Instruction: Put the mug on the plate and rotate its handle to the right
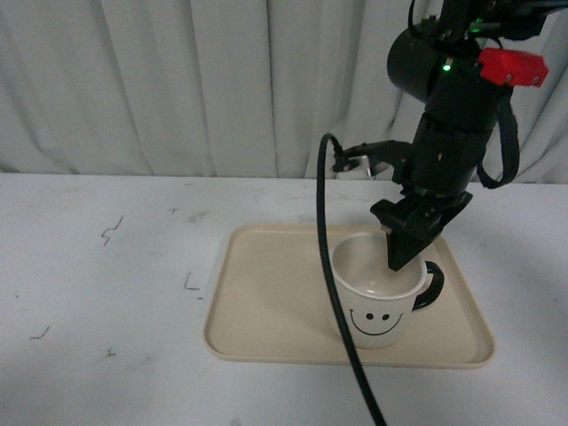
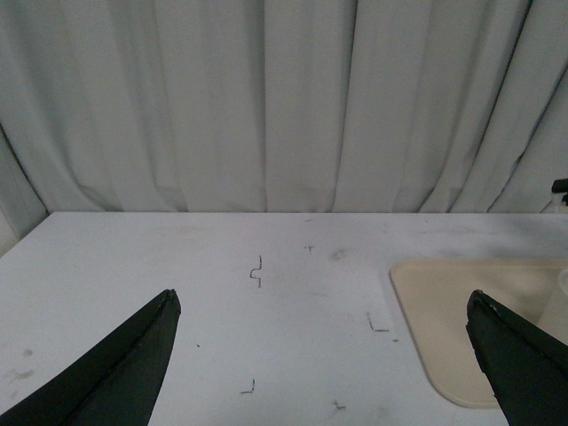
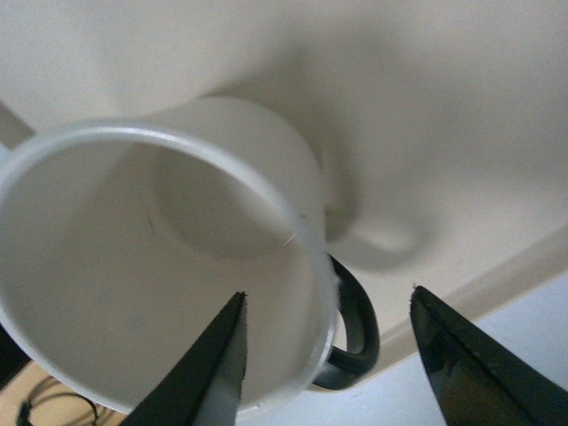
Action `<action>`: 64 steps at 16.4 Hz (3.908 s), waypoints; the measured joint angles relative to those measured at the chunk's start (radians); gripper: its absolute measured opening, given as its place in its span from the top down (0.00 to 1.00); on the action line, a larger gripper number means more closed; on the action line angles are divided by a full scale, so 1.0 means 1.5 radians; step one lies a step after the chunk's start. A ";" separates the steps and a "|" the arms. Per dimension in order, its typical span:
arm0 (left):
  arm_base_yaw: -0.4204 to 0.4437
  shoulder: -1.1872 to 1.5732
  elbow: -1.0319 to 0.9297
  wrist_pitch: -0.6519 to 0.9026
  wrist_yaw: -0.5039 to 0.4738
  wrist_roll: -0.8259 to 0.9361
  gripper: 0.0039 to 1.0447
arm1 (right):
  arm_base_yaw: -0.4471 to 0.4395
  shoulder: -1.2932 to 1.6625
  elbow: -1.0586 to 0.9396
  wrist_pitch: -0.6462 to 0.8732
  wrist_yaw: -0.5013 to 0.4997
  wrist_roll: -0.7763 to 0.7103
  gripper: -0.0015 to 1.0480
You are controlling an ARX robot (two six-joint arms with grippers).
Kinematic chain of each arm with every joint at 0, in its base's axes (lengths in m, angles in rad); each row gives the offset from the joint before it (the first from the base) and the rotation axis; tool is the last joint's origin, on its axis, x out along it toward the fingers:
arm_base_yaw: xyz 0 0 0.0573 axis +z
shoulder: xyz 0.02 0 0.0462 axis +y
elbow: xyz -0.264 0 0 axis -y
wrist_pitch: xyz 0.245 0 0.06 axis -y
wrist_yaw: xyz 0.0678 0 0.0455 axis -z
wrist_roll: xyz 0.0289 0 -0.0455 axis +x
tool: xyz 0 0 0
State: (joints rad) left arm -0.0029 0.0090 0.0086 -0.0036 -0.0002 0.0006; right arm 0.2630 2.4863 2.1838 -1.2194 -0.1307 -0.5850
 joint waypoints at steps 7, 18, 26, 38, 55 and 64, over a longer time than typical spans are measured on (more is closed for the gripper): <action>0.000 0.000 0.000 0.000 -0.001 0.000 0.06 | -0.074 -0.374 -0.500 0.853 0.145 0.315 0.32; 0.001 0.000 0.000 0.000 0.000 0.000 0.06 | -0.151 -0.772 -1.267 1.506 0.113 0.380 0.98; 0.001 0.000 0.000 0.000 0.000 0.000 0.06 | -0.175 -1.004 -1.414 1.420 0.088 0.380 0.98; 0.001 0.000 0.000 0.000 0.000 0.000 0.06 | -0.175 -1.377 -1.448 1.093 0.088 0.380 0.98; 0.001 0.000 0.000 0.000 0.000 0.000 0.06 | -0.175 -1.655 -1.448 0.809 0.087 0.381 0.98; 0.001 0.000 0.000 0.000 0.000 0.000 0.06 | -0.175 -1.655 -1.448 0.810 0.087 0.382 0.04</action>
